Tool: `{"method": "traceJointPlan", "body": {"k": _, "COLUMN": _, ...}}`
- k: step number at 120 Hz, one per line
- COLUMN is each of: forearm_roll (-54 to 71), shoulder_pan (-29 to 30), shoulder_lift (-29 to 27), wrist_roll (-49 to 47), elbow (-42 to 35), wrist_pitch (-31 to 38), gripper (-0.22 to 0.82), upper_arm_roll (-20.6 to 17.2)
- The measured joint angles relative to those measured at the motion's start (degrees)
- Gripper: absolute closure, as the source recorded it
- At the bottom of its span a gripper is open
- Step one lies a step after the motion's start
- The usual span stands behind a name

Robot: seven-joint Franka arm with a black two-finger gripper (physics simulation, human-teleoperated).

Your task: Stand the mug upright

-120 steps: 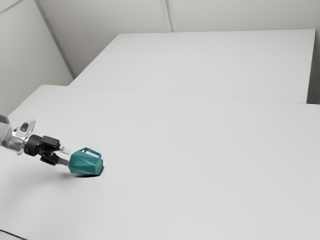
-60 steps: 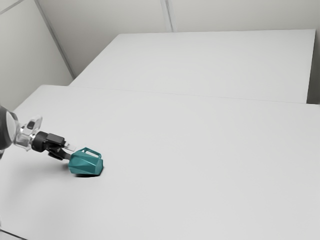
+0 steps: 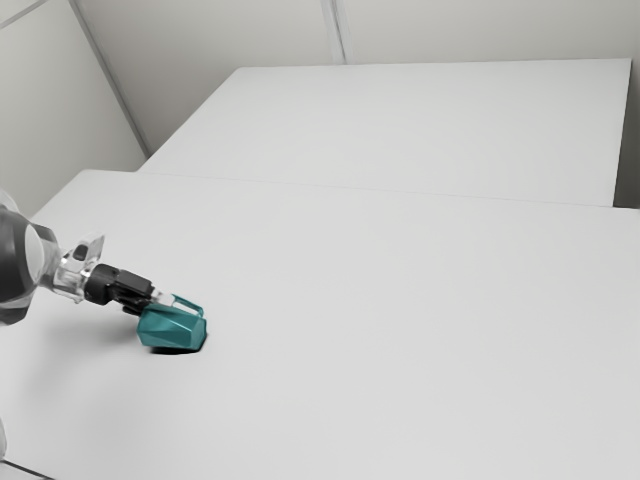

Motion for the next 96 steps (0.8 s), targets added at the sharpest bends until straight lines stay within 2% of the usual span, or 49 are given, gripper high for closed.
{"method": "traceJointPlan", "body": {"k": 29, "forearm_roll": -0.5, "shoulder_pan": 0.0, "shoulder_lift": 0.1, "wrist_roll": 0.7, "elbow": -0.1, "wrist_pitch": -0.9, "gripper": 0.60, "upper_arm_roll": 0.0}}
{"method": "traceJointPlan", "body": {"k": 42, "forearm_roll": -0.8, "shoulder_pan": 0.0, "shoulder_lift": 0.0, "wrist_roll": 0.9, "elbow": -0.2, "wrist_pitch": -1.5, "gripper": 0.68, "upper_arm_roll": 0.0}}
{"method": "traceJointPlan", "body": {"k": 77, "forearm_roll": -1.9, "shoulder_pan": -0.4, "shoulder_lift": -0.9, "wrist_roll": 1.4, "elbow": -0.4, "wrist_pitch": -3.8, "gripper": 0.76, "upper_arm_roll": 0.1}}
{"method": "traceJointPlan", "body": {"k": 96, "forearm_roll": -2.5, "shoulder_pan": -1.7, "shoulder_lift": -5.2, "wrist_roll": 1.4, "elbow": -0.6, "wrist_pitch": -5.0, "gripper": 0.77, "upper_arm_roll": 0.7}}
